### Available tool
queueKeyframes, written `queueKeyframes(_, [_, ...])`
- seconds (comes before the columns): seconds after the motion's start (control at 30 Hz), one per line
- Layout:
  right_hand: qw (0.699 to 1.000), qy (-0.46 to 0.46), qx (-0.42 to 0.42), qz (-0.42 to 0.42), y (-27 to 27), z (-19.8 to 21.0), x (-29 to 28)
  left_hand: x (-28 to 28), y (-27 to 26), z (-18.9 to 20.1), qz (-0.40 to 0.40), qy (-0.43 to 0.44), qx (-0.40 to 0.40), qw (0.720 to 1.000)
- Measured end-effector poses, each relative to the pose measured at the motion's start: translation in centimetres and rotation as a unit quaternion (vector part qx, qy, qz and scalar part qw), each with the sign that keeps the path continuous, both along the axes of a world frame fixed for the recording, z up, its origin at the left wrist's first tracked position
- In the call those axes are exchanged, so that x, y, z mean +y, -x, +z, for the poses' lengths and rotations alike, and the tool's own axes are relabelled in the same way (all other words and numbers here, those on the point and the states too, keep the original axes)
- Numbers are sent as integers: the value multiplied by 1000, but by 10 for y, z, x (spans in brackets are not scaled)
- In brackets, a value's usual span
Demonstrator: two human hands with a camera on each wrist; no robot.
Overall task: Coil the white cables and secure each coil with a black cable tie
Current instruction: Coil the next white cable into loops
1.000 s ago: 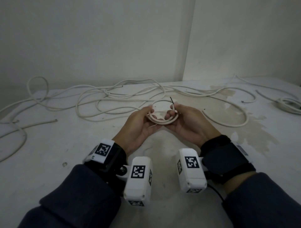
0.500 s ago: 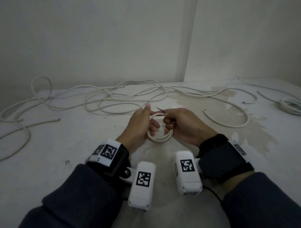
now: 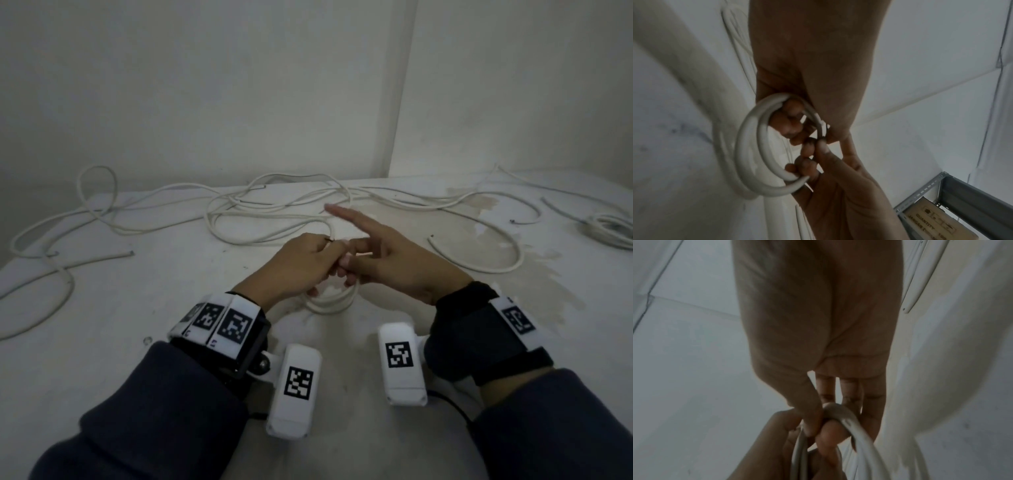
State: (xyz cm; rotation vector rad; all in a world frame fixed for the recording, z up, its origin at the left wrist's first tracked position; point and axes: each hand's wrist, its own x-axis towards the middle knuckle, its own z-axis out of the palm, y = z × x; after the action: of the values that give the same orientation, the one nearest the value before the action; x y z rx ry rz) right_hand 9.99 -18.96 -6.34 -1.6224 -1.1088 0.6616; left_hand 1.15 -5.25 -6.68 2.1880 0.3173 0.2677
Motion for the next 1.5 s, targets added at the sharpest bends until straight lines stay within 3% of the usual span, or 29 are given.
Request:
queueKeyframes(0.2, [996, -30, 4, -79, 3, 5, 5, 0, -4, -1, 14, -75, -77, 994])
queueKeyframes(0.27, [991, -20, -57, -115, 1, 5, 5, 1, -5, -3, 18, -103, -111, 988])
queueKeyframes(0.33, [971, 19, -175, -165, -3, 3, 4, 2, -6, -4, 25, -124, -144, 981])
queueKeyframes(0.4, [953, 22, -230, -196, -6, 0, 4, 1, -6, -3, 29, -103, -171, 979])
queueKeyframes(0.5, [973, -28, -159, -167, -10, -3, 4, -2, -6, -3, 18, -43, -192, 980])
queueKeyframes(0.67, [992, -88, 78, -42, -6, 1, 0, -10, -6, 2, 45, 135, -203, 969])
queueKeyframes(0.77, [969, -130, 210, -11, 0, 2, 2, -14, -7, 3, 56, 170, -190, 965])
queueKeyframes(0.87, [927, -182, 323, -51, 0, 0, 10, -8, -9, 0, 80, 177, -173, 966])
queueKeyframes(1.03, [862, -230, 412, -183, -14, -5, 11, 14, -6, -10, 173, 182, -46, 967])
queueKeyframes(1.17, [837, -252, 446, -191, -15, -7, 13, 8, -1, -11, 175, 233, 56, 955])
queueKeyframes(1.27, [846, -241, 445, -166, -9, -5, 13, 6, 1, -9, 180, 233, 55, 954])
queueKeyframes(1.37, [856, -228, 421, -192, -10, -6, 13, 12, -2, -12, 184, 291, 10, 939])
queueKeyframes(1.5, [820, -278, 428, -261, -13, -15, 15, 6, -2, -12, 132, 344, -84, 926])
